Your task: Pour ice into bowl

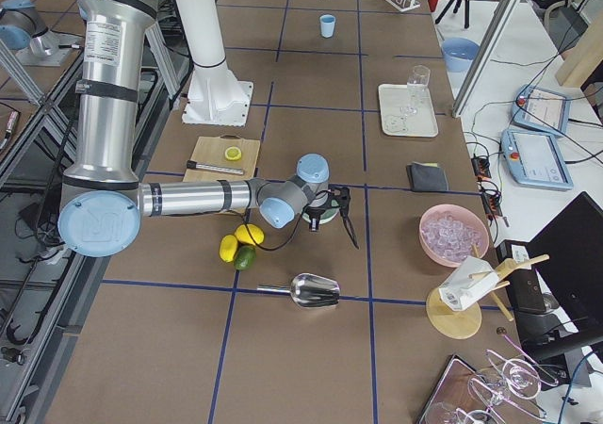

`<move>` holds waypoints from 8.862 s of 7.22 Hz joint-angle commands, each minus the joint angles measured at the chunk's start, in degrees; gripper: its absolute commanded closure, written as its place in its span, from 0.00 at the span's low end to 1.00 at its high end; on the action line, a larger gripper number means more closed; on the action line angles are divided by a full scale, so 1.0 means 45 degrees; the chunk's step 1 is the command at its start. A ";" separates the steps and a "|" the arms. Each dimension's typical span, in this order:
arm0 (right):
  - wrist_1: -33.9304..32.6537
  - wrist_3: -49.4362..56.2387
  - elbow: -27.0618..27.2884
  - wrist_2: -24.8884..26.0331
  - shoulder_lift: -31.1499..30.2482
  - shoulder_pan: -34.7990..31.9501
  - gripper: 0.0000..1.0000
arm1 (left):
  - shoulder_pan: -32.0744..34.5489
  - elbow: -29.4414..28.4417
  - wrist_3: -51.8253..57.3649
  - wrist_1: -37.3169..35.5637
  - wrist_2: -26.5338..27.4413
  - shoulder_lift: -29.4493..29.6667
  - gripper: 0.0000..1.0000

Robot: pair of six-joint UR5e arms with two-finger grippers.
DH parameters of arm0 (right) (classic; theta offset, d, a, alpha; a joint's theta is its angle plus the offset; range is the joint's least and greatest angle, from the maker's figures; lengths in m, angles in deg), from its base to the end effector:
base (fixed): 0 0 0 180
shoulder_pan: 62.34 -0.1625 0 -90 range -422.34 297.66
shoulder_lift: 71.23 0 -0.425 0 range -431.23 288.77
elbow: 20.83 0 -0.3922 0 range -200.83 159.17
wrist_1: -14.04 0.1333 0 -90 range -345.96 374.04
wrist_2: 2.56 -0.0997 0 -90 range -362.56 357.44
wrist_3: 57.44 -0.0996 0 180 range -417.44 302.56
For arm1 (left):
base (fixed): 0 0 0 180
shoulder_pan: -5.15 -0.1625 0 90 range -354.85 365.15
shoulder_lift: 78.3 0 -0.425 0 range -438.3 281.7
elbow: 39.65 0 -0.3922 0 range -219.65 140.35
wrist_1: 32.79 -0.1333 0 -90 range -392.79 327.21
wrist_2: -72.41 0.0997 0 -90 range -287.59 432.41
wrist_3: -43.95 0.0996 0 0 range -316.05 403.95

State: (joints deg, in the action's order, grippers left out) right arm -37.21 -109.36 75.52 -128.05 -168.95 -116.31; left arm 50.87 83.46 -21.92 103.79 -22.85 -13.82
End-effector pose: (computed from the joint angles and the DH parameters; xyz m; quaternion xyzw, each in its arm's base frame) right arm -0.2116 -0.4192 0.5969 0.0192 -0.4197 0.0280 0.9070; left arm 0.1516 -0.3333 0.4715 0.2269 0.3963 -0.1461 0.8776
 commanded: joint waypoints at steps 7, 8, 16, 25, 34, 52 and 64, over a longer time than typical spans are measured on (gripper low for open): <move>-0.1027 -0.5680 0.1343 -0.1746 0.3971 0.1050 1.00 | -0.6050 0.0004 -0.4710 -0.0077 0.5829 -0.0755 0.00; -0.1962 -0.6616 0.1343 -0.0930 0.5237 0.1946 1.00 | -0.6658 -0.0054 -0.5200 -0.0155 0.6455 -0.0774 0.00; -0.5780 -0.9653 -0.2594 0.1732 1.2939 0.5215 1.00 | -0.8890 -0.3230 -0.7959 0.0613 1.1863 -0.0618 0.01; -0.4647 -1.0181 -0.7308 0.2981 1.5953 0.6367 1.00 | -0.8890 -0.5152 -0.5678 0.2012 1.3727 0.1295 0.03; -0.4686 -1.0200 -0.7369 0.4644 1.5973 0.6447 0.00 | -0.8132 -0.6050 -0.5400 0.2071 1.3648 0.1589 0.03; -0.6698 -0.7741 -0.1630 0.4449 1.1153 0.4925 0.00 | -0.4867 -0.7752 0.3242 0.6719 1.2379 0.4789 1.00; -0.6463 -0.6040 0.1890 0.4488 0.7340 0.4728 0.00 | -0.5780 -0.5643 0.9189 0.0868 1.3232 0.6979 1.00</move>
State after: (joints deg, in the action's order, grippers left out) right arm -66.25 -136.47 84.07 -107.93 -135.92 -95.17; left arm 26.75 56.27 18.87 113.49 34.43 17.17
